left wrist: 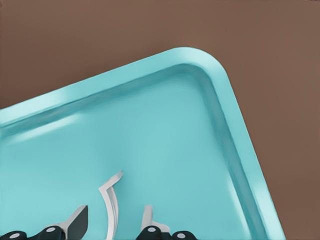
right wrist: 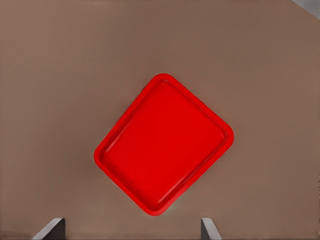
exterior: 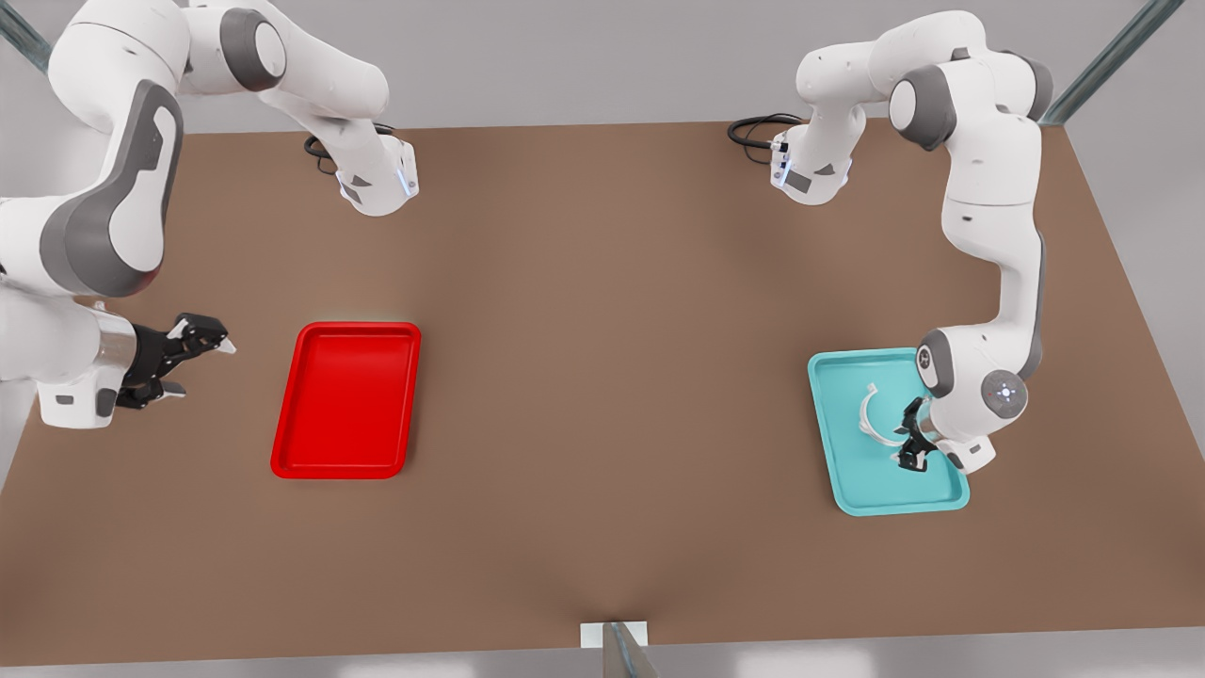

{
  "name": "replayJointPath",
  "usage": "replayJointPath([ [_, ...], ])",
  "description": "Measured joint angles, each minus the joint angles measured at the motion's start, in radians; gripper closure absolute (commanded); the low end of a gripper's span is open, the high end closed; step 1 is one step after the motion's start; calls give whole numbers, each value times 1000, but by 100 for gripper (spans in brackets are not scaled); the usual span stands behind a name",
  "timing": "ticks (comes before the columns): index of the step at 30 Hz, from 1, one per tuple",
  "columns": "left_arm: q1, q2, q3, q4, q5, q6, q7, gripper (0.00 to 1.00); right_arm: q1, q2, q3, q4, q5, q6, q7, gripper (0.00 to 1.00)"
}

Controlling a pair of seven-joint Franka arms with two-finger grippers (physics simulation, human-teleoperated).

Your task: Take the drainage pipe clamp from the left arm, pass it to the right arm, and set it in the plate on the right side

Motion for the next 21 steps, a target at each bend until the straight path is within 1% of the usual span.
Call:
replayJointPath([
  [3,0,8,0,1,0,1,-24,39,26,-8,-1,5,-24,-11,44,0],
  [5,0,11,-1,1,0,2,-39,46,29,-8,-2,6,-32,-15,71,0],
  [6,0,12,-1,2,0,2,-45,47,29,-8,-2,6,-34,-17,83,0],
  [13,3,27,-1,6,0,5,-83,48,14,-5,-8,6,-33,-24,147,0],
  [15,3,29,-1,7,0,6,-91,52,-51,17,-14,6,4,-22,145,0],
  [17,3,31,-1,7,0,7,-99,56,-186,116,-17,21,105,-6,117,0],
  [19,3,32,-1,8,0,8,-105,57,-230,148,-20,32,175,5,90,0],
  [21,3,34,-1,8,0,8,-111,60,-238,152,-20,36,214,12,67,0],
])
